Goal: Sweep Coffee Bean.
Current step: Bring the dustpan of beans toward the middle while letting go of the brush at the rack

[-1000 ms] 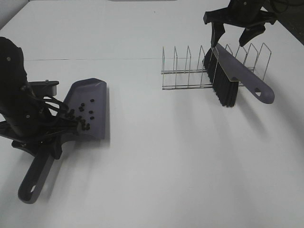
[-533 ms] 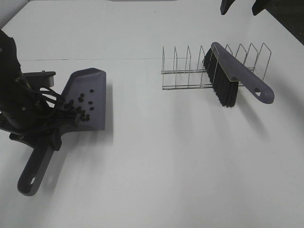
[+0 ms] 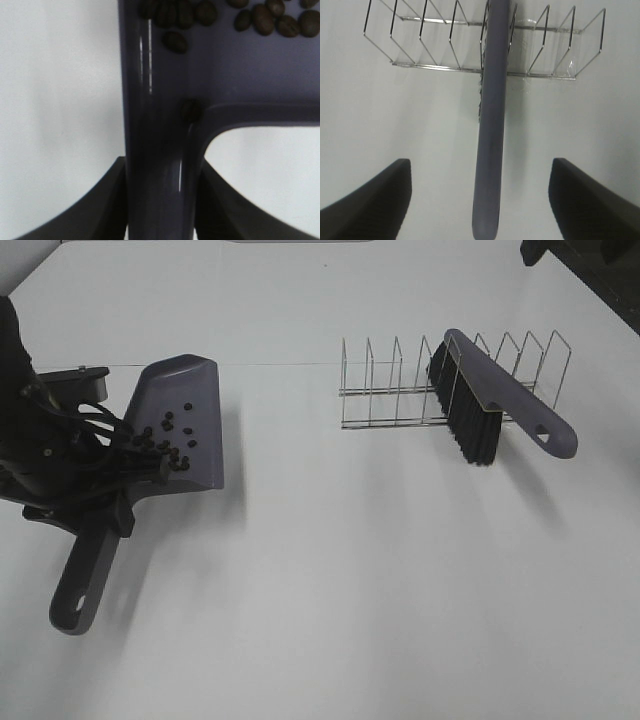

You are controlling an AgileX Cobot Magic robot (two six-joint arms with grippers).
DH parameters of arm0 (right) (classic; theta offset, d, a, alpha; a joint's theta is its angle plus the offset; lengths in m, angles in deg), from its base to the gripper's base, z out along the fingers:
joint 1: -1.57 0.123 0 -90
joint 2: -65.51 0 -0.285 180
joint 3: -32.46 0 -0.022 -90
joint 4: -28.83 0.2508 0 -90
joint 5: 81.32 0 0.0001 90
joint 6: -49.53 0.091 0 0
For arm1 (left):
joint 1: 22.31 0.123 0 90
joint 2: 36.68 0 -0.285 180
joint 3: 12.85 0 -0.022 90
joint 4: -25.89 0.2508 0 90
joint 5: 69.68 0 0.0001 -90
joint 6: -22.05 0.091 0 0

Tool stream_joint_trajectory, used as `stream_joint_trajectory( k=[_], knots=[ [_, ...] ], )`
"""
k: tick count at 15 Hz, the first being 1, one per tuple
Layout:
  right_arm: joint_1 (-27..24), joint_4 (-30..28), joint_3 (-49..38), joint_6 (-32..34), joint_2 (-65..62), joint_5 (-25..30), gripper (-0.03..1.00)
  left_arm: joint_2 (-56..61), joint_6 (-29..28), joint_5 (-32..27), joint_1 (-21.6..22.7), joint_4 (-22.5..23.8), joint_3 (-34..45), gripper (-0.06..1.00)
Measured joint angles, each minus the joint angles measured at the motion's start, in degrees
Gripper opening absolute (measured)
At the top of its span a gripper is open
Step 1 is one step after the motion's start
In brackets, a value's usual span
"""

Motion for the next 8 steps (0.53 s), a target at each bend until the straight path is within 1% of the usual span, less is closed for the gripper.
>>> stream_joint_trajectory(
  k=[5, 6, 7, 8],
  knots=[
    [0.0, 0.0, -27.5, -0.2, -19.7, -13.0, 0.72, -4.9, -0.1, 0.4, 0.0, -0.3, -3.0, 0.33],
    [0.0, 0.0, -30.1, -0.2, -21.6, -13.8, 0.72, -5.4, -0.1, 0.4, 0.0, -0.3, -3.1, 0.33],
    [0.0, 1.1, -38.7, -0.2, -28.4, -14.7, 0.72, -6.7, -0.1, 0.5, 0.0, -0.3, -3.4, 0.33],
    [0.0, 1.3, -42.0, -0.2, -31.3, -14.8, 0.72, -7.4, -0.1, 0.5, 0.0, -0.3, -4.2, 0.33]
  ],
)
